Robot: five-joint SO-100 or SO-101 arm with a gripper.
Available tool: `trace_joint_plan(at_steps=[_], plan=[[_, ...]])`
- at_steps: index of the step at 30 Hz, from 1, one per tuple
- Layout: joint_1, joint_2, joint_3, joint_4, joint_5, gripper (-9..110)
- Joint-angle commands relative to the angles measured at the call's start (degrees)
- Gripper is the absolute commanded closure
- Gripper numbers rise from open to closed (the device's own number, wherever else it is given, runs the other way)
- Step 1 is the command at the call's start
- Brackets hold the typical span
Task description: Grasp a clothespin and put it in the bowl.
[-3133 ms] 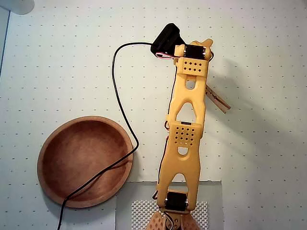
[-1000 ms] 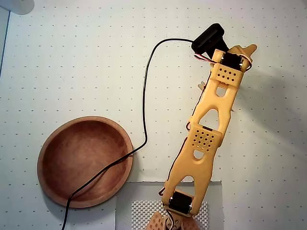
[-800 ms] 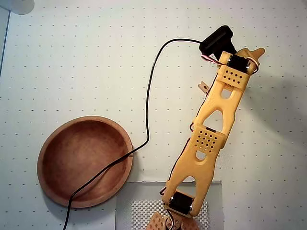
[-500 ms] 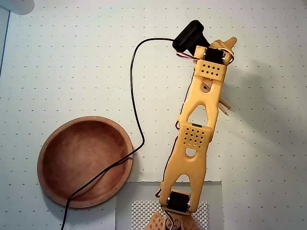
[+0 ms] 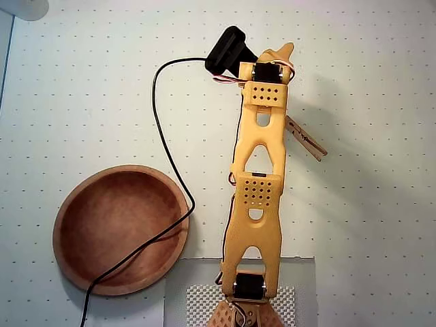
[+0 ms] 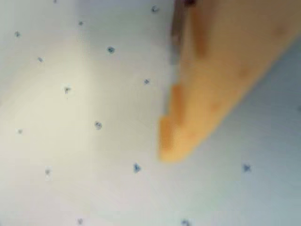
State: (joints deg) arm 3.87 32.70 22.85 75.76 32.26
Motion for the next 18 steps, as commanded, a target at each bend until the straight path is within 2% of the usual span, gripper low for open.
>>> trace_joint_plan(at_steps=[1,13,18], plan=[[-1.2,3.3,-3.0,-0.6,-0.3,58],[-0.4,3.3,-2.9,-1.2,-0.5,58],[1.1,3.3,-3.1,-1.8,-4.8,58]])
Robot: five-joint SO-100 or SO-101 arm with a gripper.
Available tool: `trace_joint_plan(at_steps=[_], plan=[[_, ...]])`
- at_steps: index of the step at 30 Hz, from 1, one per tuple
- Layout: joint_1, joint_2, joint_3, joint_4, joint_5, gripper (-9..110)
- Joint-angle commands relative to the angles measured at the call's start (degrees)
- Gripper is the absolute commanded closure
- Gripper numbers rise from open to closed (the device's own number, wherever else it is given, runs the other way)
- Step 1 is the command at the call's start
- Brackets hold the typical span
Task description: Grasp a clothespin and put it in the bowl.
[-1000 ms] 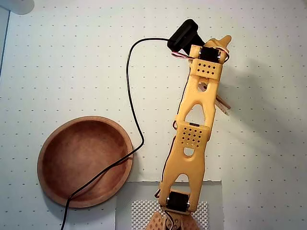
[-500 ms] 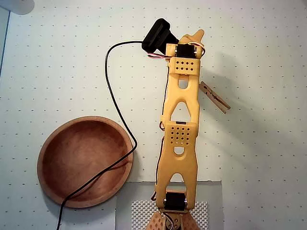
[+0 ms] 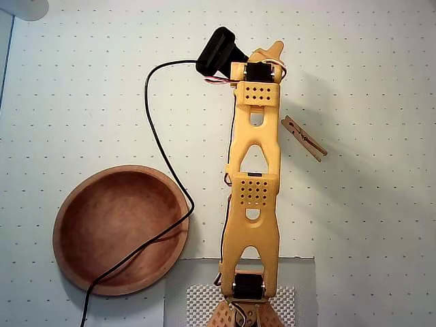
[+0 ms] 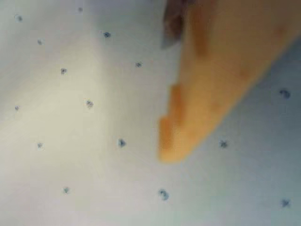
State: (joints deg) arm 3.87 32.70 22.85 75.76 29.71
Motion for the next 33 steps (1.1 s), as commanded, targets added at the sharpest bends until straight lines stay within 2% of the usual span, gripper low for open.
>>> trace_joint_plan(at_steps=[1,11,18,22,27,31,33], plan=[[1.4,3.3,-2.9,-2.5,-3.2,58],[5.1,6.1,-3.6,0.7,-18.1,58],[8.4,14.9,-3.0,10.7,-33.4,58],[9.3,15.7,-2.9,17.1,-47.3,57],[11.1,15.4,-2.9,24.0,-72.0,58],[13.8,16.3,-3.3,24.9,-92.9,58],[14.5,16.3,-3.0,25.0,-99.5,57]])
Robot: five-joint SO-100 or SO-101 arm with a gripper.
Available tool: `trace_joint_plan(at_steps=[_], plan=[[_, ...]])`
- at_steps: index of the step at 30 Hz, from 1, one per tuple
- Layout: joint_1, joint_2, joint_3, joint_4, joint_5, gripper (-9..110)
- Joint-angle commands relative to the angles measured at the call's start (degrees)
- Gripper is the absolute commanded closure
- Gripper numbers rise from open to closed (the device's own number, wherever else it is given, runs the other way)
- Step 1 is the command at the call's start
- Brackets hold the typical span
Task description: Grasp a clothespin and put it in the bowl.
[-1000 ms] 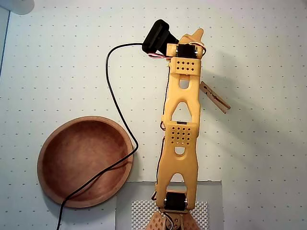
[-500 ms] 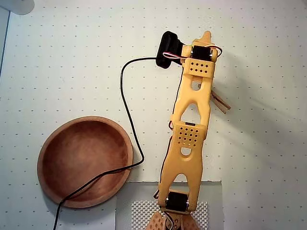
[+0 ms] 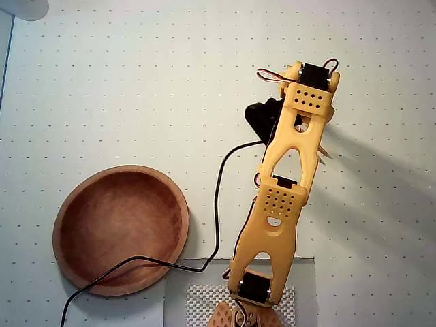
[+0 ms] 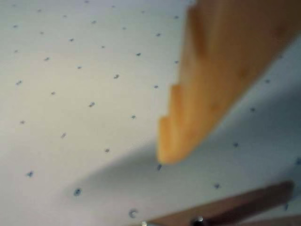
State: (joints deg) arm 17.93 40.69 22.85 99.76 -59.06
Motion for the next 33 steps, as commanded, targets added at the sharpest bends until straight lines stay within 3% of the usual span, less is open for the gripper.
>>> trace_joint_plan(at_steps=[1,9,19,33], plan=[[1.0,8.3,-2.9,1.7,-15.7,58],[3.8,7.8,-3.0,1.6,-34.4,58],[8.4,4.7,-2.8,1.6,-66.9,58],[10.1,2.2,0.4,1.6,-93.6,58]])
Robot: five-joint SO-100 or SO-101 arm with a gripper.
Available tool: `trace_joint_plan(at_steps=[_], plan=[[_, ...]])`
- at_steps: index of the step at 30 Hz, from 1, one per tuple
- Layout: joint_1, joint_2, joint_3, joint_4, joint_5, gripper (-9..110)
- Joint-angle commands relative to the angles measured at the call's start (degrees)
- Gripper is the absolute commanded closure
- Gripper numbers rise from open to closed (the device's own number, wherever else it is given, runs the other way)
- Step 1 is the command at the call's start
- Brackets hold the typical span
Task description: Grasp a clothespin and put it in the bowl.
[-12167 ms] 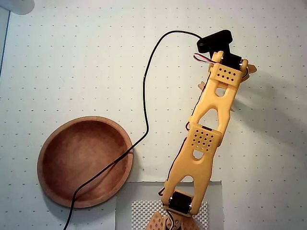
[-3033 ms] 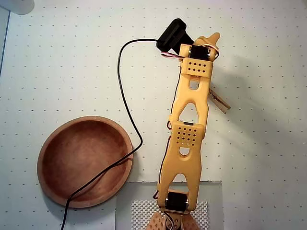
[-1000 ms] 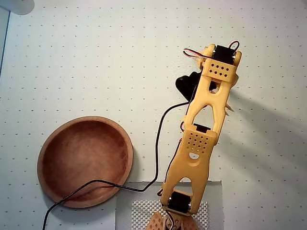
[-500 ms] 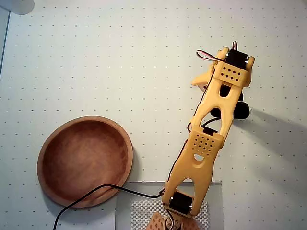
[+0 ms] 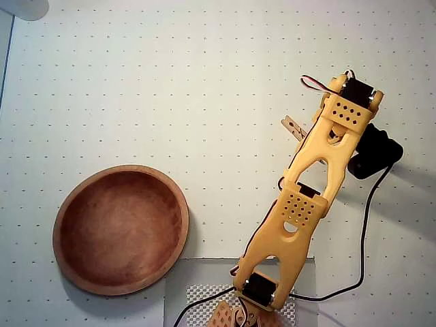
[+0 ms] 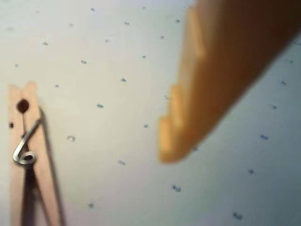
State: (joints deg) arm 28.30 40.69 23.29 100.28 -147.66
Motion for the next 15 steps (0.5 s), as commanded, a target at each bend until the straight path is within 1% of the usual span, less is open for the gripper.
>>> trace_joint_plan(at_steps=[1,15], plan=[[-0.4,2.2,0.5,1.1,-5.7,58],[-8.2,1.9,8.3,1.1,-6.3,57]])
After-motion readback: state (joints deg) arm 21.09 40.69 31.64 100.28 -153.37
